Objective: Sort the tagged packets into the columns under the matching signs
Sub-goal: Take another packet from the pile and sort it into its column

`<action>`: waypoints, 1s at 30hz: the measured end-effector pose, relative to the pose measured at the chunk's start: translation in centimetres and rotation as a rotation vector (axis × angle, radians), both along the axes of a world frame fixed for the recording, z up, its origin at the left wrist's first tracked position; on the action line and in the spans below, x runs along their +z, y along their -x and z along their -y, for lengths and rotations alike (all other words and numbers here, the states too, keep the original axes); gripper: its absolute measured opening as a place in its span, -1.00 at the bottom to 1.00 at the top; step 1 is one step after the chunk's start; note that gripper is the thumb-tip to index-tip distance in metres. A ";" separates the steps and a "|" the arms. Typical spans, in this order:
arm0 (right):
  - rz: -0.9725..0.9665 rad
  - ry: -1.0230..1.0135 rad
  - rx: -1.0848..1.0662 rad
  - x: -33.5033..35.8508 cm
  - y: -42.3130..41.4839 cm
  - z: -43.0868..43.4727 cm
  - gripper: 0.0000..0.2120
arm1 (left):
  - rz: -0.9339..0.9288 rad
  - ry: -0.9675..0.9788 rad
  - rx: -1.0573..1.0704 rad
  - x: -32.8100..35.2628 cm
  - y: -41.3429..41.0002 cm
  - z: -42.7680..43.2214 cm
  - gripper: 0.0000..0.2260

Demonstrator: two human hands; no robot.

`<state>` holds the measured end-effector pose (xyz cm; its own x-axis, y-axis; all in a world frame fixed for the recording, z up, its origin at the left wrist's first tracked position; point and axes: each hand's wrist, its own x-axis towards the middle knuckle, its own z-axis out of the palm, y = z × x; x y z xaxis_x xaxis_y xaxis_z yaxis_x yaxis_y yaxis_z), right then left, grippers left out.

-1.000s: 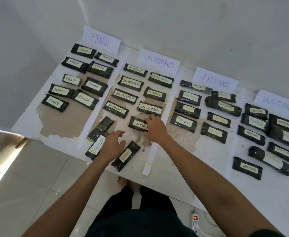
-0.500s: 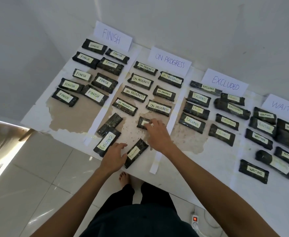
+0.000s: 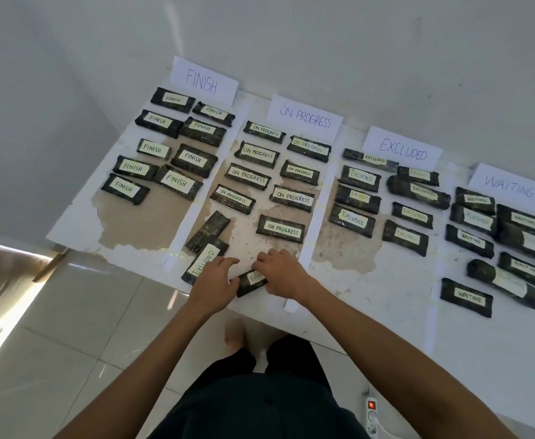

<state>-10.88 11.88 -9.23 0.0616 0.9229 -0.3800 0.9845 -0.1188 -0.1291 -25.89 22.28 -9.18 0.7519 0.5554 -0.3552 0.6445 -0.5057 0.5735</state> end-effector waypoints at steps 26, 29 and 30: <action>-0.005 -0.170 -0.877 -0.4 -10.7 11.7 -0.61 | -0.045 -0.214 -0.386 -1.3 -11.8 8.7 -0.46; -0.006 -0.161 -0.870 -0.9 -11.5 11.7 -0.61 | -0.097 -0.274 -0.300 -1.5 -12.6 8.0 -0.44; -0.008 -0.160 -0.865 -1.0 -11.7 11.7 -0.61 | -0.107 -0.297 -0.290 -1.6 -12.8 7.6 -0.44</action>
<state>0.85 0.20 -10.25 0.7621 0.5959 -0.2534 0.5563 -0.8028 -0.2148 -13.14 14.63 -10.74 0.8593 0.4168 -0.2965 0.4998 -0.8076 0.3130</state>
